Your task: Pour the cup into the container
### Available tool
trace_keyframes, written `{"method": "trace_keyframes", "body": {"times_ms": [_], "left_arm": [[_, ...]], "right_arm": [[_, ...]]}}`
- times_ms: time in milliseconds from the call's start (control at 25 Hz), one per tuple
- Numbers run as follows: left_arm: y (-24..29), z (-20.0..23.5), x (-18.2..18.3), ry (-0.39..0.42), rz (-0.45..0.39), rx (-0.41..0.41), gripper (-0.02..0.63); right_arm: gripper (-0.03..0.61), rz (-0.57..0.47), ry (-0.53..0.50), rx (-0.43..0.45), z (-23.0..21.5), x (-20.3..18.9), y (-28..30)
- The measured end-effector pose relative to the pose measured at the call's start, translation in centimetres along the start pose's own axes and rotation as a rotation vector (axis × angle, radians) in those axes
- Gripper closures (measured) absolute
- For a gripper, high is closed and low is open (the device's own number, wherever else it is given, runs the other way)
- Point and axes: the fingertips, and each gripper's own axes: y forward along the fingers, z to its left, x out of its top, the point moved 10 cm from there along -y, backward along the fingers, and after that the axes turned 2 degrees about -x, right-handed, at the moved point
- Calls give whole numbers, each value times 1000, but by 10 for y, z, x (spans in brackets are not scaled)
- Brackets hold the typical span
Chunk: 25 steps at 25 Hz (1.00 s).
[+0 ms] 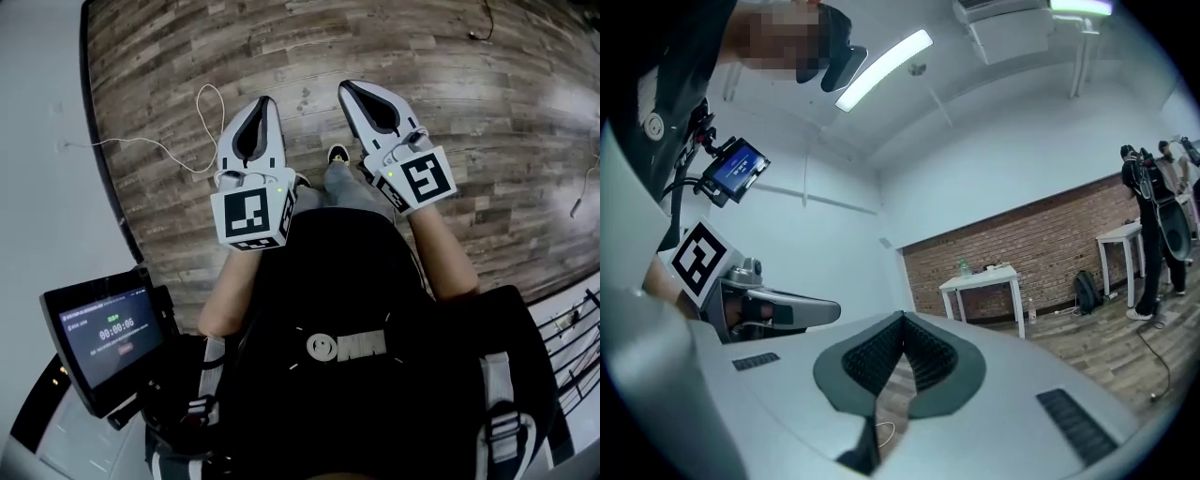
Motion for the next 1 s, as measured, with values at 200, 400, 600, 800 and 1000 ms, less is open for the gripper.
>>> {"method": "trace_keyframes", "body": {"times_ms": [200, 400, 600, 800, 1000], "left_arm": [[14, 10, 1, -11, 11, 10, 614], [26, 43, -1, -15, -2, 7, 614], [55, 94, 13, -37, -49, -34, 614], [123, 155, 34, -60, -31, -68, 614], [138, 178, 41, -71, -41, -42, 614]], "right_arm": [[574, -4, 21, -3, -11, 3, 16], [574, -8, 26, -7, -5, 3, 49], [574, 1, -26, -15, 3, 20, 105], [574, 31, -27, -47, -25, 35, 190], [574, 32, -36, -46, -33, 42, 209]]}}
